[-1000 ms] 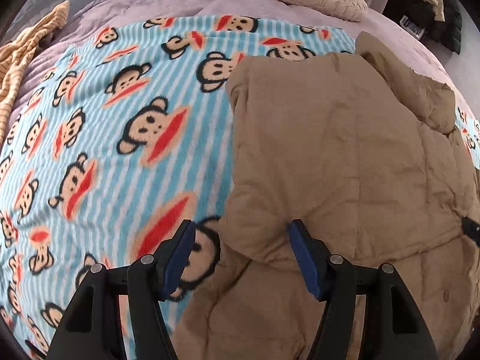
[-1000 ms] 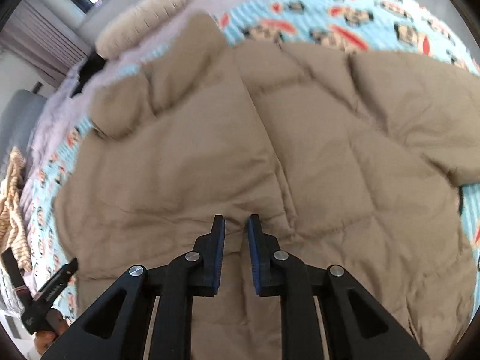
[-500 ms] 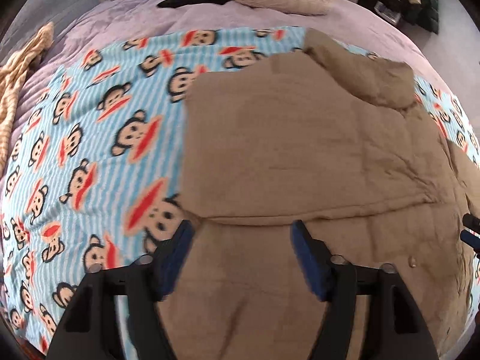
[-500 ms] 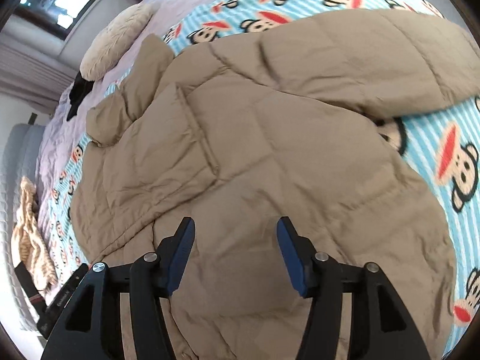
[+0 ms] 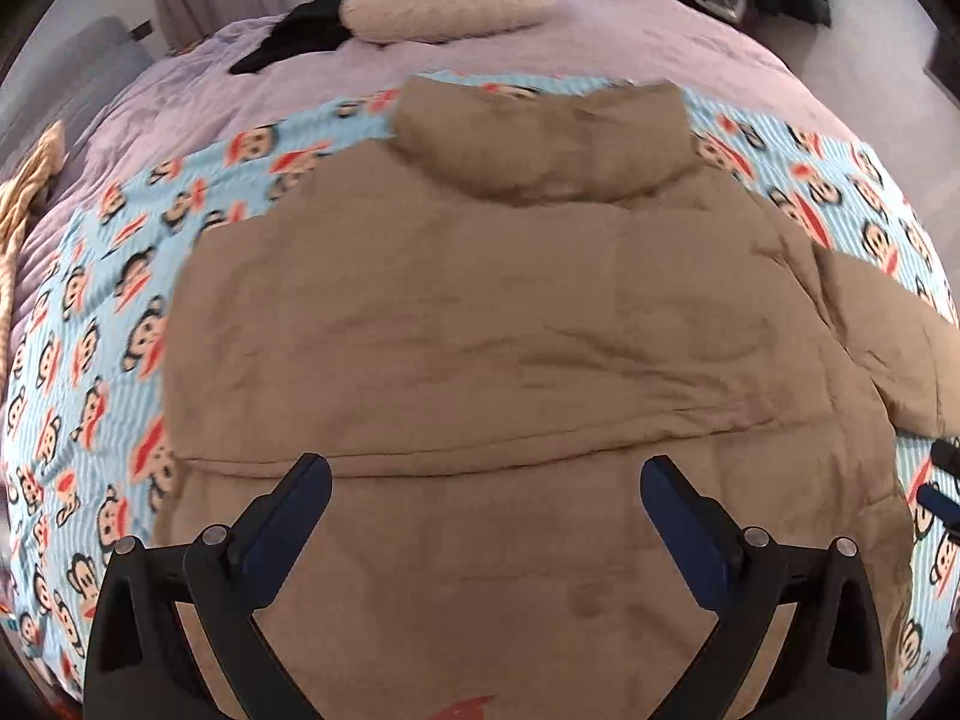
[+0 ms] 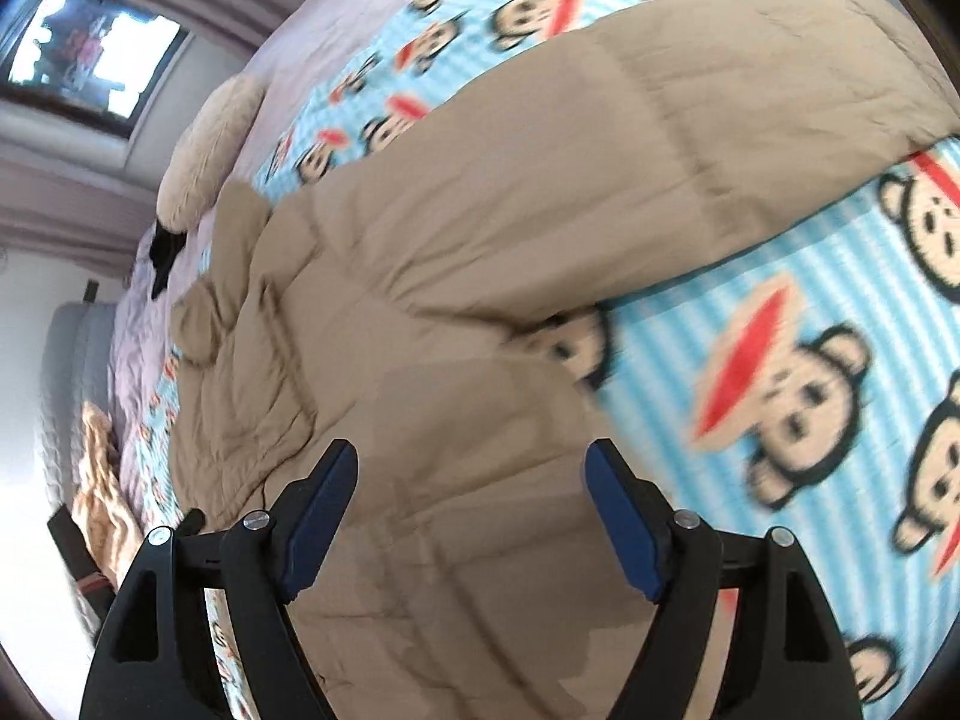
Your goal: Fold large clothes
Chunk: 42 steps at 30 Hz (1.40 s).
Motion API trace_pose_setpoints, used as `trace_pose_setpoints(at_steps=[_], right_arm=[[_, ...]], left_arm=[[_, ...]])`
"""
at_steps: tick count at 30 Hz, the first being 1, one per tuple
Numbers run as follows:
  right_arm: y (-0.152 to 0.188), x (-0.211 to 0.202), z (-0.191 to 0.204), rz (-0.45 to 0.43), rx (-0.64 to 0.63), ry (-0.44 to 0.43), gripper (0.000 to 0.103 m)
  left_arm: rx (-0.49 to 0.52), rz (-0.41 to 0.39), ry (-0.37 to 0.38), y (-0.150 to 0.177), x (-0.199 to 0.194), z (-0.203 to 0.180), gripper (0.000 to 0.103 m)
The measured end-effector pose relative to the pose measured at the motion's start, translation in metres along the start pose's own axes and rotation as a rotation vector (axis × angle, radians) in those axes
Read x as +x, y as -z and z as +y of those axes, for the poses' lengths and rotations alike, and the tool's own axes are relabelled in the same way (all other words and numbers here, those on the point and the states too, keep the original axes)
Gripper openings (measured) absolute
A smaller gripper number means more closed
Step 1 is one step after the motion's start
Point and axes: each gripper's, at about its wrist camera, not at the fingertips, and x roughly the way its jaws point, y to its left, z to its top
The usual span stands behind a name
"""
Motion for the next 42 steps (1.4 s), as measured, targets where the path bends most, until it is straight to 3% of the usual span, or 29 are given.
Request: trace_pose_setpoints(at_steps=[3,5,12,16,22,24,25,26,27,28,29,32,37,42], right_arm=[[-0.014,-0.013,-0.032,-0.042,0.056,-0.030,0.085],[-0.023,-0.023,-0.055,-0.079,0.107,-0.040,0.102],[-0.059,-0.057,-0.131,-0.176,0.286,-0.064,0.103],[-0.080,-0.068,-0.165,-0.252,0.403,-0.157,0.103],[-0.113,-0.064,-0.196,-0.331,0.566,-0.314,0.101],[-0.120,-0.054,-0.203,-0.330,0.651,-0.394,0.092],[-0.121,-0.051,-0.206,-0.320,0.685,-0.419,0.075],[-0.123,-0.043,-0.209,-0.297,0.733,-0.462,0.050],[-0.123,-0.035,-0.209,-0.280,0.761,-0.494,0.037],[-0.123,-0.029,-0.209,-0.266,0.788,-0.528,0.013],[-0.123,-0.026,-0.207,-0.265,0.796,-0.536,0.007],[-0.129,-0.025,-0.185,-0.277,0.727,-0.567,0.007],[-0.149,-0.036,-0.104,-0.275,0.455,-0.591,0.007],[-0.153,-0.036,0.029,-0.246,0.072,-0.529,0.007]], left_arm=[[0.032,0.013,0.011,0.000,0.003,-0.029,0.103],[0.058,0.025,0.018,-0.002,0.006,-0.051,0.103],[0.109,0.048,0.026,-0.008,0.014,-0.095,0.103],[0.123,0.077,0.049,-0.011,0.019,-0.106,0.103],[0.120,0.056,0.078,-0.013,0.009,-0.113,0.103],[0.116,0.041,0.086,-0.016,0.005,-0.112,0.103],[0.114,0.033,0.088,-0.018,0.002,-0.110,0.103],[0.112,0.024,0.089,-0.019,0.000,-0.109,0.103],[0.109,0.006,0.095,-0.020,-0.004,-0.106,0.103],[0.110,-0.003,0.099,-0.022,-0.006,-0.103,0.103],[0.109,-0.010,0.096,-0.022,-0.008,-0.099,0.103],[0.088,-0.023,0.087,-0.024,-0.013,-0.082,0.103],[0.013,-0.062,0.064,-0.028,-0.019,-0.035,0.103],[-0.048,-0.088,0.040,-0.029,-0.022,0.018,0.103]])
